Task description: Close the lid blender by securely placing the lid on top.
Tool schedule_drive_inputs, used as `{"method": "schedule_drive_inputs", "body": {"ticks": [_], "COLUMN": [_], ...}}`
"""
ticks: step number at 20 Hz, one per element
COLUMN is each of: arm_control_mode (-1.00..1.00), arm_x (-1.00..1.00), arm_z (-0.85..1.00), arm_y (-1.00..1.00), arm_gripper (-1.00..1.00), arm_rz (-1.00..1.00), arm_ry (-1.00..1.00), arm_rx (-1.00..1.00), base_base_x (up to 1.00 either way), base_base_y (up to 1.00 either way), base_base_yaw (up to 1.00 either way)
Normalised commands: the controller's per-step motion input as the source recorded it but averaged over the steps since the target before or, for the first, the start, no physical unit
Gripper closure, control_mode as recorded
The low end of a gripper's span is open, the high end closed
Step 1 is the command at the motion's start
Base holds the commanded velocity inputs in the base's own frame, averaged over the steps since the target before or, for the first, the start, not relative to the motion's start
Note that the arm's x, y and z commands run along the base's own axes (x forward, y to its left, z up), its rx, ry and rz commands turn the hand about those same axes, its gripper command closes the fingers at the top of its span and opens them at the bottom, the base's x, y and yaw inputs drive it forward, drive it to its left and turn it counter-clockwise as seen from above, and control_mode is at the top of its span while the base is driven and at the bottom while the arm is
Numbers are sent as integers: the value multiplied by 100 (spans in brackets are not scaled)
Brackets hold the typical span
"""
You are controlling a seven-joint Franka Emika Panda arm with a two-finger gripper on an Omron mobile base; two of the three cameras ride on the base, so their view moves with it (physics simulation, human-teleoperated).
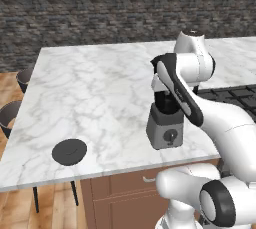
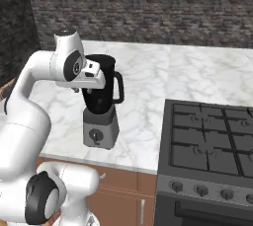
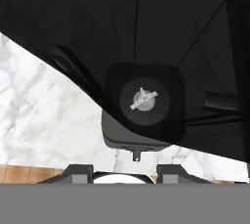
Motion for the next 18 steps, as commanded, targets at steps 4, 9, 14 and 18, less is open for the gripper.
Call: {"method": "schedule_drive_inputs", "body": {"ticks": [4, 9, 14, 18], "arm_control_mode": [-100, -100, -100, -100], "arm_x": [-48, -100, -32, 17], "arm_z": [0, -3, -24, -33], "arm_y": [1, 58, 100, 100], "arm_gripper": [-100, -100, -100, -100], "arm_rz": [0, 0, 4, 10], "arm_ry": [-14, -28, 4, 17], "arm_rx": [0, -1, -17, -19], "base_base_x": [0, 0, 0, 0], "base_base_y": [0, 0, 0, 0], "base_base_yaw": [0, 0, 0, 0]}}
